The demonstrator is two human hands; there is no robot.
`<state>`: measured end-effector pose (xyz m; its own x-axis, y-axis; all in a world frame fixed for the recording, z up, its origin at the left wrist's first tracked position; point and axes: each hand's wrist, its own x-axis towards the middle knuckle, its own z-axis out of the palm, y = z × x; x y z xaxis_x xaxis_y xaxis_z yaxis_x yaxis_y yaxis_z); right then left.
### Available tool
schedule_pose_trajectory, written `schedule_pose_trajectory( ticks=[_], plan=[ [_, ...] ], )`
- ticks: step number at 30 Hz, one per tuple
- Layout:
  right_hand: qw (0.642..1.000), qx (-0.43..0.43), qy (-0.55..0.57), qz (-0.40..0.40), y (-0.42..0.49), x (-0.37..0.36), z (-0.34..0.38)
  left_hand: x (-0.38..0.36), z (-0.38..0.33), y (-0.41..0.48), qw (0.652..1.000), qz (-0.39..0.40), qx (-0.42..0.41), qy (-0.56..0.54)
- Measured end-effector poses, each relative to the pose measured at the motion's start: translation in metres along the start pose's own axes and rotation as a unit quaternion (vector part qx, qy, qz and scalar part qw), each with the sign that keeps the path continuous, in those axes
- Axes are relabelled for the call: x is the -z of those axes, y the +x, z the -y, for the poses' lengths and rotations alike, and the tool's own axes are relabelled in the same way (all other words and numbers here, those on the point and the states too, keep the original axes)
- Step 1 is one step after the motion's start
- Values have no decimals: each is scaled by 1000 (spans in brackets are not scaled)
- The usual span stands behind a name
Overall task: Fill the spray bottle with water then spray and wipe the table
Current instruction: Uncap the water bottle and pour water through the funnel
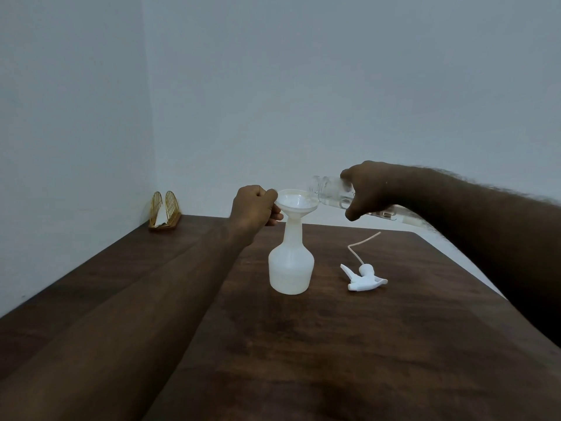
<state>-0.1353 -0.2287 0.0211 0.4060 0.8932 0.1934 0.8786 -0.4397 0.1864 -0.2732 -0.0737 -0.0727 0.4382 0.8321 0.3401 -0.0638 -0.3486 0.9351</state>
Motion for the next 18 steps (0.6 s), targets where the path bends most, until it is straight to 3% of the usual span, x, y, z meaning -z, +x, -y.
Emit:
schedule_pose_trajectory(
  ticks=[18],
  plan=[
    [1000, 1, 0, -4, 2, -2, 0, -1, -2, -4, 997, 14, 42, -68]
  ],
)
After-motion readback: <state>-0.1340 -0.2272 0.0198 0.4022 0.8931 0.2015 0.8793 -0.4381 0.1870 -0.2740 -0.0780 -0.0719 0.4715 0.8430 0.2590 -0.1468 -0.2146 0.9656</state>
